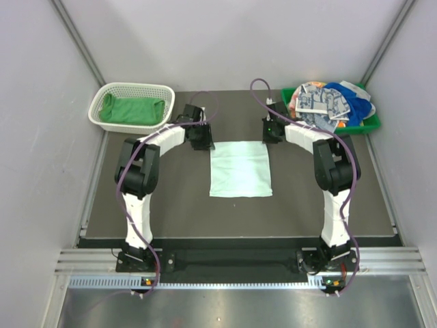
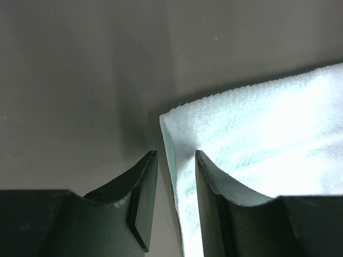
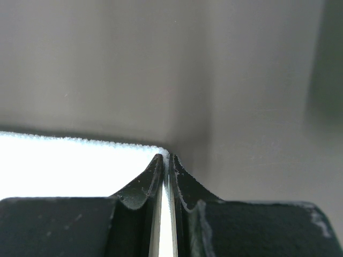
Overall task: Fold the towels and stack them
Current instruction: Fold the towel
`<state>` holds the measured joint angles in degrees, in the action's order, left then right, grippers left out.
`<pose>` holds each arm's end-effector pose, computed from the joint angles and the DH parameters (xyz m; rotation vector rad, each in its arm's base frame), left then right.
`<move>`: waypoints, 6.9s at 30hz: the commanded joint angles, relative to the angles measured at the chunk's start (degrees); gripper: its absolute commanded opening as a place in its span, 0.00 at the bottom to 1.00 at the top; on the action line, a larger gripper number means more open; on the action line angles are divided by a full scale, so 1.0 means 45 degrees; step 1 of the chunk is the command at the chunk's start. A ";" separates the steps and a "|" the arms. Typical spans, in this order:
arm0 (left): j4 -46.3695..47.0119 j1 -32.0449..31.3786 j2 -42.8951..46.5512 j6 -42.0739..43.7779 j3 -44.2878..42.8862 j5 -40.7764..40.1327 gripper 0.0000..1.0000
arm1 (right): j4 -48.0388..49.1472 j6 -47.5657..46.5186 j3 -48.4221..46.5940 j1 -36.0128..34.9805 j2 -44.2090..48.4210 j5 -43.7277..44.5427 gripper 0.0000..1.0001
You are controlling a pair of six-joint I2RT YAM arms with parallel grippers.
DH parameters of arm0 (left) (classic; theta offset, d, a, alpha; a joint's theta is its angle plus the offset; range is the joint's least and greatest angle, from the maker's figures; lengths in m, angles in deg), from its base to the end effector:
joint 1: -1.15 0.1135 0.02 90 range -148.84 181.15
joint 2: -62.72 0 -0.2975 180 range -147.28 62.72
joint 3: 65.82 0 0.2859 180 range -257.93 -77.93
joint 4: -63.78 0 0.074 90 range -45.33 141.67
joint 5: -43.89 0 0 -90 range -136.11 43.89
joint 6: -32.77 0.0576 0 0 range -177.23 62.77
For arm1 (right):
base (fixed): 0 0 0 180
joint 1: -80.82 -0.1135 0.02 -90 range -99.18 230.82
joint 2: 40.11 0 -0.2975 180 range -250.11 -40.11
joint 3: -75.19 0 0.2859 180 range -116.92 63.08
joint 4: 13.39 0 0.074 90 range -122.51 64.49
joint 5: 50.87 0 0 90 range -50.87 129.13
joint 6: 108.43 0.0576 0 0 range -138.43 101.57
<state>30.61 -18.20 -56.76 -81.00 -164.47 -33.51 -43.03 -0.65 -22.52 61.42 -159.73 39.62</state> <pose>0.4772 -0.1809 0.1655 -0.0070 2.5790 -0.5724 0.4851 0.1703 0.1624 -0.0315 2.4896 0.2667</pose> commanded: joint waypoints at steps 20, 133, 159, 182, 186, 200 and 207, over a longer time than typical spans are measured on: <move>0.0559 -0.0367 -0.1124 -0.0089 -0.0358 -0.2116 0.31 | 0.0592 0.0072 -0.0040 -0.0162 0.1131 -0.0051 0.08; 0.6346 -0.1089 0.9718 -0.1730 1.1111 -0.0923 0.40 | 0.4285 0.2260 1.1016 -0.1547 1.0547 0.0141 0.37; 0.3977 -0.2926 0.7528 -0.2472 0.9525 -0.3757 0.35 | 0.3795 0.2670 1.0781 -0.2740 0.9355 0.1278 0.36; 0.3664 -0.2964 0.8191 -0.2276 0.9173 -0.3484 0.00 | 0.2995 0.2572 1.0078 -0.2896 0.9978 0.1453 0.03; 0.3508 -0.2945 0.8562 -0.2238 0.9056 -0.3386 0.00 | 0.2644 0.2494 0.9883 -0.2896 1.0330 0.1629 0.04; 0.3234 -0.2984 0.9383 -0.2413 0.9776 -0.2878 0.00 | 0.2193 0.2552 1.0272 -0.2915 1.0878 0.1824 0.04; 0.3625 -0.3023 0.9325 -0.2608 1.0852 -0.2878 0.00 | 0.2661 0.2767 1.1053 -0.2897 1.0721 0.1688 0.04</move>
<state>44.95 -31.53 -15.89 -91.93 -117.46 -46.78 -33.32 11.28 26.04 49.25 -112.45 46.74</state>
